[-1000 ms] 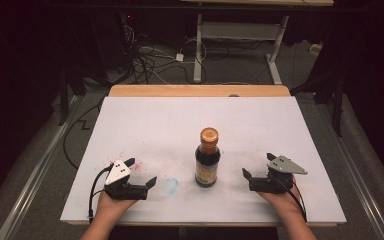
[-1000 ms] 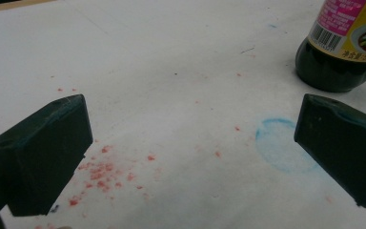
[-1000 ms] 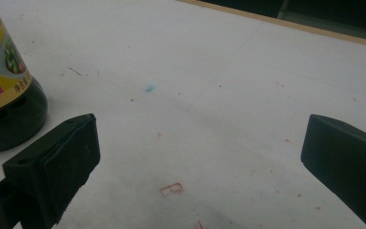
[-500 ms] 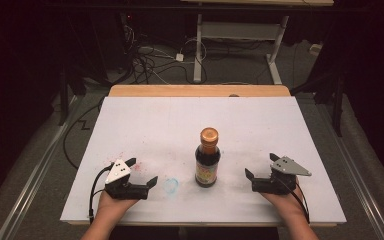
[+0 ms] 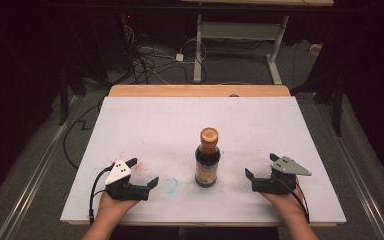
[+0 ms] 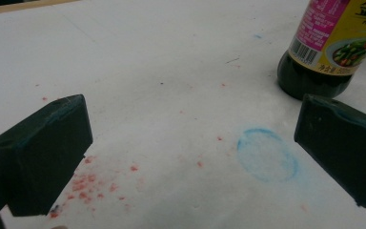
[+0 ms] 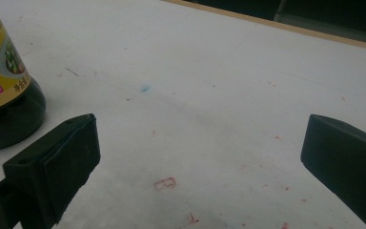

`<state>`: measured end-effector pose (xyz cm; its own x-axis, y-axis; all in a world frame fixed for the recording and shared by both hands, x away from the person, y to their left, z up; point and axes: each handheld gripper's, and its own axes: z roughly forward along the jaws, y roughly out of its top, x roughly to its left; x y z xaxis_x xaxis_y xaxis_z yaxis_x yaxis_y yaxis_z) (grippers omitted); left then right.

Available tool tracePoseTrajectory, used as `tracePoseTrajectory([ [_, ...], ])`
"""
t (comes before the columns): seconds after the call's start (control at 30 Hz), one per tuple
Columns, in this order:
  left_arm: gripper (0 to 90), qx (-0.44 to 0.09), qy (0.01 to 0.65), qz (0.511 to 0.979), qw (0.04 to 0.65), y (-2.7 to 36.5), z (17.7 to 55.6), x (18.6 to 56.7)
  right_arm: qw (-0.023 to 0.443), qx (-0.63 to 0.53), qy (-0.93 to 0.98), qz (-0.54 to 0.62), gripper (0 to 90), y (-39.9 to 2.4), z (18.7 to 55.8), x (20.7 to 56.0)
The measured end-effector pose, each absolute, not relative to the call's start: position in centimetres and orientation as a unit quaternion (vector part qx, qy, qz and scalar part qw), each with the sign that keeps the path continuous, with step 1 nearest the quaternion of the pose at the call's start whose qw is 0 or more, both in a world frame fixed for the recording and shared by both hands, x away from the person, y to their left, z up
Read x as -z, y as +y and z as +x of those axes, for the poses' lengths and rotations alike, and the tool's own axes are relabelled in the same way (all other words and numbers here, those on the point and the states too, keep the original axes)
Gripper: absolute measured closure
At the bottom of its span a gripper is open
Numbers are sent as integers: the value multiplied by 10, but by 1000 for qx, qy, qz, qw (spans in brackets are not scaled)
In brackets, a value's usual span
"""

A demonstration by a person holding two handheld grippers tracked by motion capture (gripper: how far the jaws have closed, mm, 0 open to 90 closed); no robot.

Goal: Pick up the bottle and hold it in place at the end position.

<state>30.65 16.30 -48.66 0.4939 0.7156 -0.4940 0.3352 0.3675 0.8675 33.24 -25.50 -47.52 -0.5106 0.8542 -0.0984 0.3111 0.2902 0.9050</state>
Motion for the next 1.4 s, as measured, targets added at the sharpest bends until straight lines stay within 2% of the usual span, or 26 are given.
tracePoseTrajectory([
  [0.47, 0, -113, 470, 547, 683, 143, 296, 478, 304, -450, 743, 392, 2, -257, 331, 474],
  [0.77, 0, -74, 450, 565, 688, 109, 287, 468, 304, -446, 746, 390, 2, -256, 331, 475],
  [1.07, 21, -61, 421, 582, 693, 64, 291, 449, 306, -447, 746, 387, 2, -255, 330, 473],
  [1.17, 26, -52, 417, 568, 707, 52, 293, 446, 308, -450, 745, 385, 2, -256, 329, 473],
  [1.2, 26, -61, 412, 587, 694, 51, 295, 446, 308, -450, 744, 385, 2, -256, 329, 472],
  [1.27, 27, -59, 412, 588, 693, 43, 298, 444, 309, -450, 745, 384, 2, -256, 329, 472],
  [1.4, 75, -59, 413, 589, 692, 27, 307, 444, 308, -451, 745, 384, 3, -257, 330, 472],
])
